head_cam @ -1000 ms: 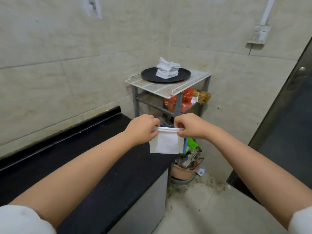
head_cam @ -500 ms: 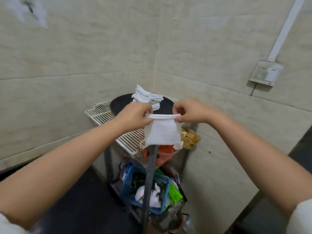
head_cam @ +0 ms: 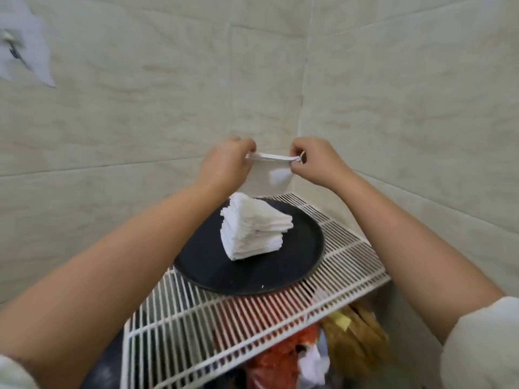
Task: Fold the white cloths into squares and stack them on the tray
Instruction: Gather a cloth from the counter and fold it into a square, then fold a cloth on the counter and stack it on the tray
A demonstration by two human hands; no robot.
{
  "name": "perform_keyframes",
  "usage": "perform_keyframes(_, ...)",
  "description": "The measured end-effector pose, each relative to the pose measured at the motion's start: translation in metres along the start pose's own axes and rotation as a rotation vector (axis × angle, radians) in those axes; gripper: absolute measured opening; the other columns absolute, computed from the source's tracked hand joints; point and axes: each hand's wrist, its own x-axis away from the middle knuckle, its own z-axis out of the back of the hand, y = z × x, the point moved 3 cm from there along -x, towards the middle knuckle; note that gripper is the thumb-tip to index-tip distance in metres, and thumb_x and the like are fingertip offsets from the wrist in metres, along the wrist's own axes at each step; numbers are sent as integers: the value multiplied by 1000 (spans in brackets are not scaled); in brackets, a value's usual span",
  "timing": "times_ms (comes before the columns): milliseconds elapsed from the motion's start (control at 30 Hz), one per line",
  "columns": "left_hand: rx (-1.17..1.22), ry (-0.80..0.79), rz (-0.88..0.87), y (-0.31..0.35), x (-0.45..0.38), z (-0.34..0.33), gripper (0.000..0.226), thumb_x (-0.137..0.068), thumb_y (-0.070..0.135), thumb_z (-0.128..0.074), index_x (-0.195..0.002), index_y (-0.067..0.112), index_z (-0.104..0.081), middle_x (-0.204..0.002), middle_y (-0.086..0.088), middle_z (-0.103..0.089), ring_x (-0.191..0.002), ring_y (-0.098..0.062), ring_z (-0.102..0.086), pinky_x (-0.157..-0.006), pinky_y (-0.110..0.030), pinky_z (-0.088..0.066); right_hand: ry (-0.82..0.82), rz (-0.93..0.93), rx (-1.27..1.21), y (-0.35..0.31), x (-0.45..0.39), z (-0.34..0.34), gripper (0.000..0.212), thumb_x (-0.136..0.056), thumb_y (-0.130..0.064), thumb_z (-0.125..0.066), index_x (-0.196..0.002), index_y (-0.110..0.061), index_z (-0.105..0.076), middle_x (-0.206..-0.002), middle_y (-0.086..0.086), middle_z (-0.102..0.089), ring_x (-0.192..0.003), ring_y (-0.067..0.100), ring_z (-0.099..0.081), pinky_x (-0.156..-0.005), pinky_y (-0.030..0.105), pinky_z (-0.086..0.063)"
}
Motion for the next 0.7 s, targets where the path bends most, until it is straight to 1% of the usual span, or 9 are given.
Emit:
perform_keyframes(100,-66,34,-70,-3,-5,-31,23,-87,7,-48,-102,2,-64,-101,-22,-60,-82,-40,-61,-69,-47,-51,-28,98,3,37,-26,-34,12,-77,-1,-51,-86,-2,-59,-91,16,-59,-84,28,-53,-68,31,-35)
perform_keyframes(200,-153,-112,-96,-11,14,-69,20,-82,1,-50,-93,-3,-67,-90,-26,-62,-62,-42,-61,-54,-48,-53,-227,212,13,67,-20,-84,13,-79,-2,-51,-89,-4,-60,-98,18,-61,-92,31,-56,-71,34,-38)
perform_keyframes(267,-200,-218,-117,-11,29,-84,19,-84,4,-53,-95,1,-68,-91,-21,-65,-60,-39,-63,-50,-43,-53,-352,277,-9,82,-8,-108,10,-81,-2,-51,-86,-8,-58,-96,16,-61,-90,30,-55,-69,31,-34)
perform_keyframes(367,-199,-266,-183,-11,42,-93,30,-79,20,-43,-85,3,-68,-76,-14,-67,-46,-30,-61,-34,-31,-48,-367,314,-87,96,0,-117,10,-80,-2,-52,-88,-2,-58,-91,12,-59,-86,26,-52,-70,26,-30)
perform_keyframes(467,-220,-201,-198,-8,41,-92,35,-78,22,-40,-82,1,-67,-74,-15,-66,-47,-29,-62,-38,-31,-51,-371,351,-116,98,2,-114,10,-81,-3,-52,-88,-2,-58,-89,9,-56,-82,21,-47,-73,31,-35)
perform_keyframes(533,-258,-265,-167,-1,45,-93,34,-76,22,-40,-76,4,-68,-68,-10,-66,-44,-25,-61,-35,-22,-46,-460,395,-61,99,4,-114,9,-83,-6,-52,-89,-4,-58,-94,11,-58,-85,24,-50,-77,34,-40)
perform_keyframes(600,-314,-240,-152,1,48,-94,35,-75,24,-39,-71,7,-69,-62,-6,-65,-42,-23,-60,-33,-19,-39,-546,413,18,99,7,-113,13,-85,-13,-53,-94,-6,-59,-99,11,-59,-92,26,-54,-80,36,-42)
perform_keyframes(633,-321,-258,-119,4,51,-94,38,-76,26,-37,-74,7,-69,-65,-8,-65,-46,-25,-61,-35,-23,-42,-564,414,52,98,8,-112,17,-85,-17,-53,-97,-8,-59,-102,10,-59,-95,27,-54,-81,36,-43)
perform_keyframes(700,-314,-258,16,7,54,-90,40,-87,30,-35,-96,5,-66,-87,-12,-66,-72,-32,-65,-53,-36,-49,-541,403,88,93,9,-107,24,-87,-23,-53,-106,-10,-60,-109,8,-59,-101,27,-55,-84,36,-44)
